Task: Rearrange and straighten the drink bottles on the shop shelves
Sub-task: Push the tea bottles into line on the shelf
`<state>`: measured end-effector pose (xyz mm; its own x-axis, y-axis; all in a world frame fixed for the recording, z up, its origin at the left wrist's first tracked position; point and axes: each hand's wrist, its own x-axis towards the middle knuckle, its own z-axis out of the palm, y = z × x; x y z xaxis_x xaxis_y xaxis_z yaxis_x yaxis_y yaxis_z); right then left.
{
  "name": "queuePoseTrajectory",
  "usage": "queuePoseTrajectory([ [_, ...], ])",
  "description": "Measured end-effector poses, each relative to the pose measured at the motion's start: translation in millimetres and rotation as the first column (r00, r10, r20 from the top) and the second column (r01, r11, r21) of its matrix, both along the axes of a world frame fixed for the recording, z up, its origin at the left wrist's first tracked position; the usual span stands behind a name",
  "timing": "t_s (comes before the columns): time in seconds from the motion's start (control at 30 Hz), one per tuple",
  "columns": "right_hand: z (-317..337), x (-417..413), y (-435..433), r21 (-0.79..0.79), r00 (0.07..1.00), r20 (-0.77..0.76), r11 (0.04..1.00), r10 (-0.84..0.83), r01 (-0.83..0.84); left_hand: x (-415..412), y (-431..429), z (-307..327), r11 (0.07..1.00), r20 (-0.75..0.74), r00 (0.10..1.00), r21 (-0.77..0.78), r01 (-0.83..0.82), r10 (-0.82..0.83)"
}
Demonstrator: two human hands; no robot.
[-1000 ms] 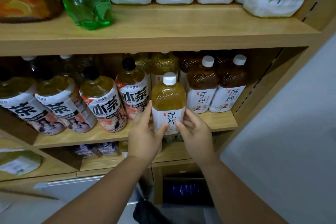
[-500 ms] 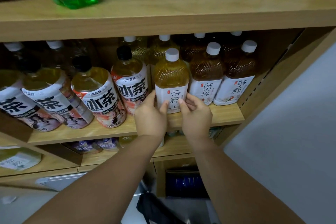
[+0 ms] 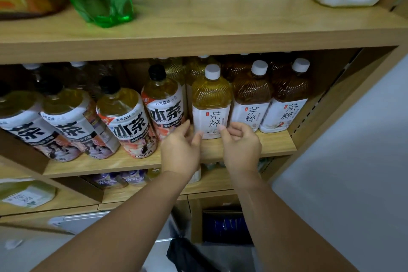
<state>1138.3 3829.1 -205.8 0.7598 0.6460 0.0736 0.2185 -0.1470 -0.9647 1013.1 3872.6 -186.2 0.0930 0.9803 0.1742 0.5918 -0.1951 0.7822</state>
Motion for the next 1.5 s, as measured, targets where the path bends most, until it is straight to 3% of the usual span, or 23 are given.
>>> queuePoseTrajectory([
  [0.17, -13.0, -12.6, -44.4, -0.025, 0.976, 0.119, 0.984, 0.181, -0.179, -71.3, -38.2, -22.5, 0.993, -0.075, 0.990, -0.030, 0.115, -0.117],
  [0.27, -52.3, -20.9, -66.3, -0.155, 0.957, 0.154, 0.963, 0.244, -0.221, -102.3, -55.5, -58.8, 0.984, -0.176, 0.974, -0.135, 0.118, -0.141],
  [0.4, -123.9, -27.9, -70.5, -0.351, 0.942, -0.058, 0.877, 0.331, -0.329, -125.5, -50.4, -119.6, 0.947, -0.167, 0.984, -0.320, 0.012, -0.068],
  [0.5, -161.5, -32.0, -53.2, -0.404, 0.904, -0.146, 0.810, 0.403, -0.426, -132.4, -33.8, -157.7, 0.943, -0.140, 0.990, -0.332, -0.039, -0.009],
  [0.67, -200.3, -35.0, -9.2, -0.359, 0.917, -0.089, 0.846, 0.388, -0.393, -131.6, 0.4, -200.0, 0.981, -0.072, 0.997, -0.195, -0.015, 0.001],
  [0.83, -244.2, -40.4, 15.1, -0.207, 0.938, -0.016, 0.917, 0.346, -0.342, -135.8, 12.9, -235.4, 0.996, -0.064, 0.997, -0.073, 0.043, -0.048],
  [1.0, -273.1, -44.6, 32.1, -0.120, 0.926, -0.072, 0.918, 0.371, -0.377, -134.5, 19.6, -265.6, 0.999, 0.122, 0.992, -0.019, 0.038, -0.036],
  [1.2, -283.0, -48.7, 38.2, -0.088, 0.931, 0.139, 0.941, 0.337, -0.328, -129.8, 30.5, -286.7, 0.996, 0.310, 0.947, 0.035, 0.079, -0.086],
  [1.5, -278.6, -44.6, 26.7, 0.007, 0.930, 0.029, 0.930, 0.367, -0.367, -129.1, 31.4, -302.9, 0.990, 0.422, 0.897, 0.002, 0.141, -0.129],
])
